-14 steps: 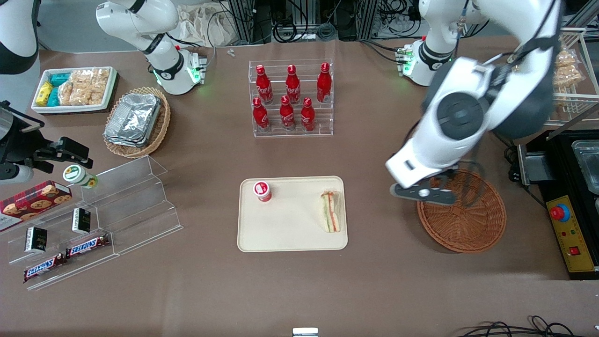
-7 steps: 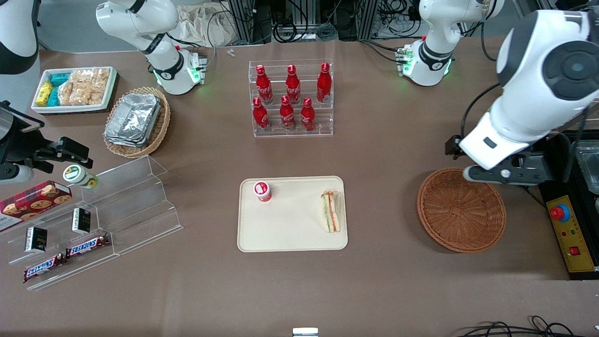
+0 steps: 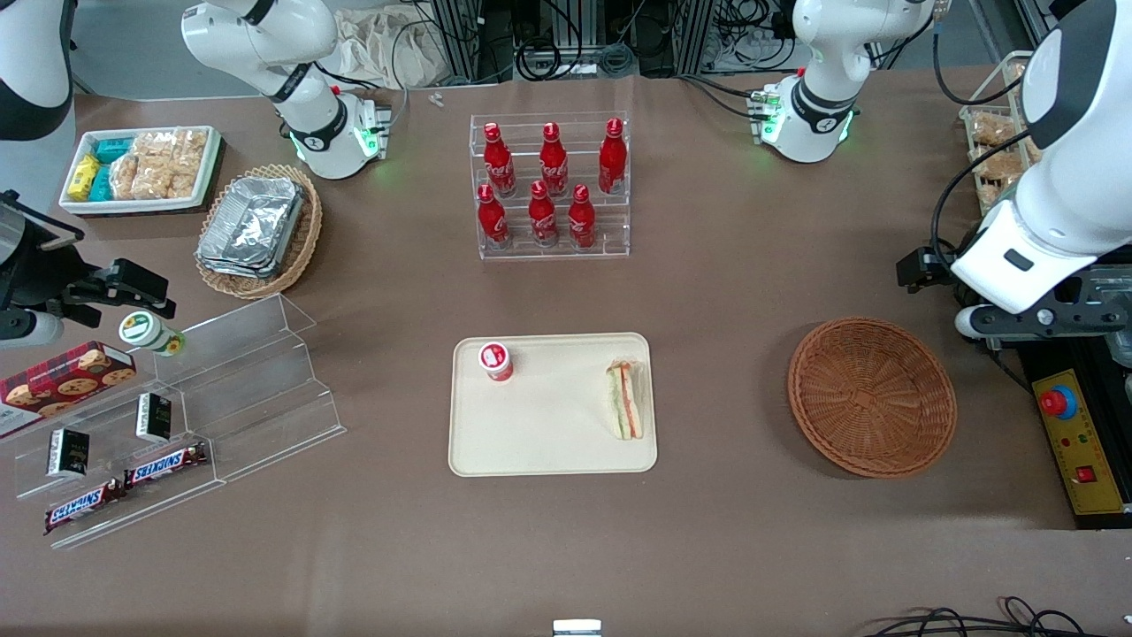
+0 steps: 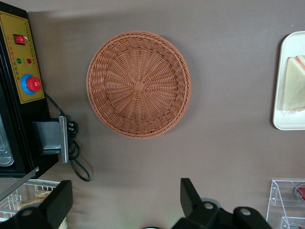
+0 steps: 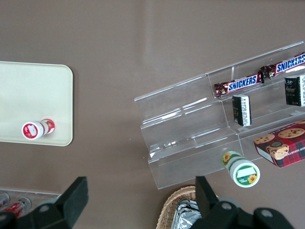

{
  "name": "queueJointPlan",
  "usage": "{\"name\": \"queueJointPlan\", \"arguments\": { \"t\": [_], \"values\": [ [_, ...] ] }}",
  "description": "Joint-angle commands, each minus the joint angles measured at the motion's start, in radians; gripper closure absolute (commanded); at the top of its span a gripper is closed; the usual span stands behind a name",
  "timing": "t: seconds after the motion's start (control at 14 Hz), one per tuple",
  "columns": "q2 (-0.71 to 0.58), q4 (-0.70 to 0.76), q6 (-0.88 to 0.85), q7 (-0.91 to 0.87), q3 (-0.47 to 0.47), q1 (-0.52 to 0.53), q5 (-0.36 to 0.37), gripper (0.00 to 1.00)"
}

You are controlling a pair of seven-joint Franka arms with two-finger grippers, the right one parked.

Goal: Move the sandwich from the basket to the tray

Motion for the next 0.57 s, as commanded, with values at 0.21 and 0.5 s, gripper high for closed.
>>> {"name": "queueJointPlan", "arguments": {
  "t": [0.21, 0.5],
  "values": [
    [-0.030, -0.004, -0.017, 0.108, 0.044, 0.042, -0.036, 0.00],
    [-0.044, -0.005, -0.009, 0.113, 0.223, -0.092, -0.093, 0.00]
  ]
}}
